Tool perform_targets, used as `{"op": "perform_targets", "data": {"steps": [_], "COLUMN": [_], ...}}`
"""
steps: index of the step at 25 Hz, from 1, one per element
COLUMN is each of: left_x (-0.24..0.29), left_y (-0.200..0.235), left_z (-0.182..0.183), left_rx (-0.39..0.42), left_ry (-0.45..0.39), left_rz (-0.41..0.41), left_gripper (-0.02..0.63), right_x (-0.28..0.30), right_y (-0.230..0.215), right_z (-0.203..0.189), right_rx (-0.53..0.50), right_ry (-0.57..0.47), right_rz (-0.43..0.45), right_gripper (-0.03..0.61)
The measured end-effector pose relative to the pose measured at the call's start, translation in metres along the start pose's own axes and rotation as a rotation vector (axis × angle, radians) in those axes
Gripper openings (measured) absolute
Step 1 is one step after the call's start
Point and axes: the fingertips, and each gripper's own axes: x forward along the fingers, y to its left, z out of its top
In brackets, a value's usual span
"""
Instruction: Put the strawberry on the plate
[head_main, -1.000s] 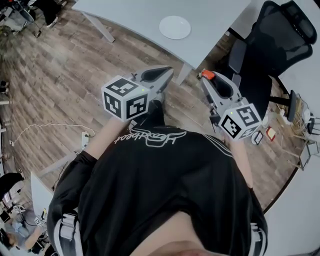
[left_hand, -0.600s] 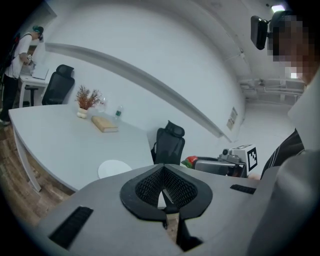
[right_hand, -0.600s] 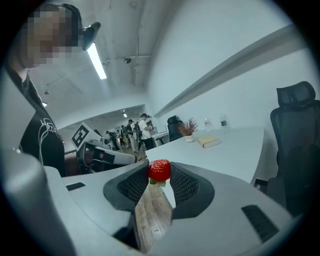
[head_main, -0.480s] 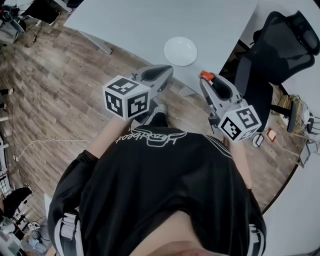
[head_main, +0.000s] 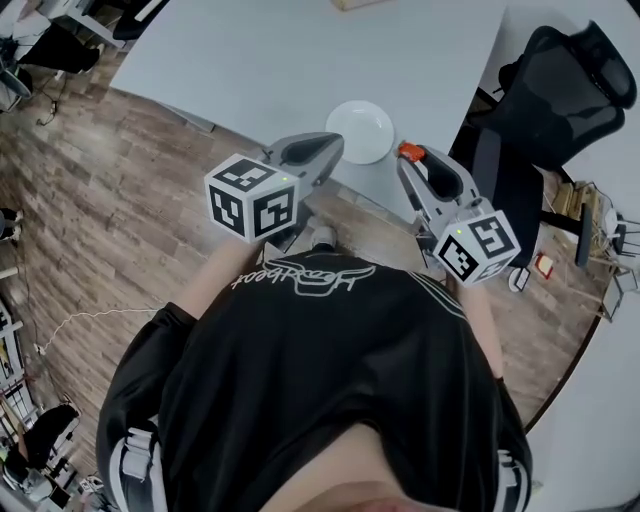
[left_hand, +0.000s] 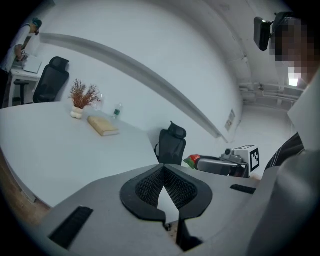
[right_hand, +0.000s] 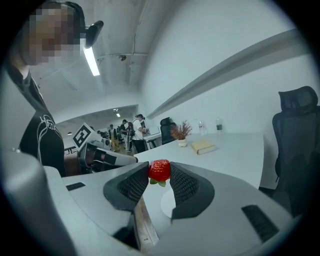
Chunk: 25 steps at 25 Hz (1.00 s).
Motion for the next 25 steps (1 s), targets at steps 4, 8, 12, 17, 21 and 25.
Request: {"op": "perform_targets", "data": {"steps": [4, 8, 12, 17, 21, 25], "left_x": [0.013, 0.027, 0.039, 0.047, 0.049, 0.047], "left_y": [0.015, 0.027, 0.04, 0.056, 0.071, 0.081], "left_z": [0.001, 0.0, 0.001, 0.002, 0.0, -0.004], "left_rx": [-0.005, -0.011, -0.023, -0.039, -0.062, -0.102], "left_ry": [0.022, 0.053, 0.069, 0.084, 0.095, 0.098], "left_rz": [-0.021, -0.036, -0.038, -0.034, -0.022, -0.016], "left_gripper": [0.007, 0.008, 0.008, 0.008, 0.008, 0.008], "right_x": [0.015, 0.03, 0.045, 0.065, 0.085, 0.102], "right_y": [-0.012, -0.026, -0.04, -0.054, -0.063, -0.068], "right_z": [-0.002, -0.006, -0.008, -0.008, -0.013, -0.022], "right_rx": [-0.001, -0.017, -0.034, -0.085, -0.1, -0.127], "right_ry": [0.007, 0.026, 0.043, 0.071, 0.095, 0.124], "right_rz": [-0.024, -0.038, -0.047, -0.062, -0.058, -0.062], "right_gripper": [0.127, 0.127, 0.127, 0.127, 0.127, 0.127]}}
